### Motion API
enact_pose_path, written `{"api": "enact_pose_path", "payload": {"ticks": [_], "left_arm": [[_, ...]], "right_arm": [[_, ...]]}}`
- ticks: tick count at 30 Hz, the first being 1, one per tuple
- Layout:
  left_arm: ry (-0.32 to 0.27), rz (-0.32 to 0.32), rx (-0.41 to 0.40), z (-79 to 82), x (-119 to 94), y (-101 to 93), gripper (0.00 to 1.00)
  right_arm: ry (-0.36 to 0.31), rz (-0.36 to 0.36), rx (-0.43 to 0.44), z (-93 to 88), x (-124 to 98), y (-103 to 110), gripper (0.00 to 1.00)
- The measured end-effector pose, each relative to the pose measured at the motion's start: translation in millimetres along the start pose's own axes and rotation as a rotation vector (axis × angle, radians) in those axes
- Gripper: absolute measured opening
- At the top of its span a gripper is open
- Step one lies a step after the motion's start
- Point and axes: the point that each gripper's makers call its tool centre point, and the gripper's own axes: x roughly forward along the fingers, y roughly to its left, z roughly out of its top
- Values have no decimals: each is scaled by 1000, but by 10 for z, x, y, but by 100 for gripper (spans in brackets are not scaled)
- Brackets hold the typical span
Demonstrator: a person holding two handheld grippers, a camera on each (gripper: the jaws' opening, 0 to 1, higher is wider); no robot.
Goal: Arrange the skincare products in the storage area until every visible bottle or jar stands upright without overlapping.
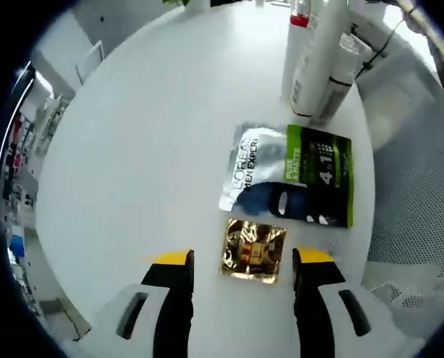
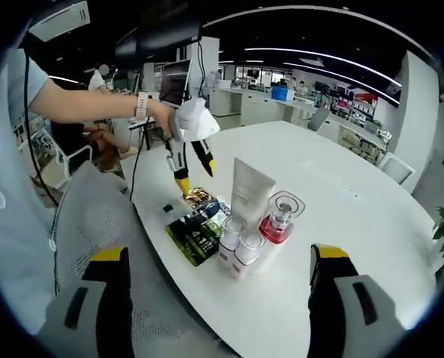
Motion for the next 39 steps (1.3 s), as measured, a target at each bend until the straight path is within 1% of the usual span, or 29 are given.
{"api": "enact_pose_path", "payload": {"ticks": [1, 2, 5, 8, 9, 11, 14, 16, 19, 21, 22, 23, 26, 28, 31, 32, 35, 39], "left_arm": [[-12, 8, -4, 2, -28, -7, 55], [-29, 34, -30, 4, -72, -3, 57], [-70, 59, -68, 14, -162, -25, 60], [-148, 98, -131, 56, -269, -59, 66], [-185, 112, -149, 79, -310, -75, 68], [-230, 136, -183, 90, -382, -118, 73], [-284, 169, -228, 87, -485, -192, 76], [-308, 182, -254, 64, -551, -265, 78], [-354, 228, -313, 30, -647, -325, 82], [-396, 266, -379, 3, -722, -354, 85], [-428, 282, -407, 0, -771, -388, 86], [-448, 285, -420, -2, -802, -427, 86], [-492, 314, -477, -47, -896, -529, 90], [-505, 343, -496, -96, -953, -587, 94], [-542, 363, -536, -129, -1034, -678, 93], [-571, 388, -570, -136, -1080, -678, 94], [-614, 418, -616, -160, -1161, -716, 96], [-642, 427, -634, -175, -1228, -790, 97]], "right_arm": [[-3, 2, 1, 10, 3, 9, 100], [-5, 3, 2, 14, 3, 15, 100], [-11, 1, 6, 31, -3, 25, 100], [-16, -9, 7, 39, -25, 23, 100], [-18, -11, 9, 41, -30, 22, 100], [-22, -13, 14, 39, -40, 27, 100], [-21, -14, 20, 33, -44, 32, 100], [-21, -13, 22, 34, -47, 35, 100], [-29, -16, 32, 49, -48, 28, 100], [-32, -18, 38, 52, -45, 20, 100], [-30, -18, 41, 49, -45, 19, 100], [-30, -19, 43, 50, -45, 18, 100], [-39, -20, 54, 60, -49, 11, 100], [-46, -27, 64, 66, -50, -14, 100], [-43, -30, 72, 66, -49, -42, 100], [-43, -34, 72, 71, -50, -53, 100], [-46, -36, 75, 90, -53, -65, 100], [-52, -30, 88, 108, -40, -58, 100]]}}
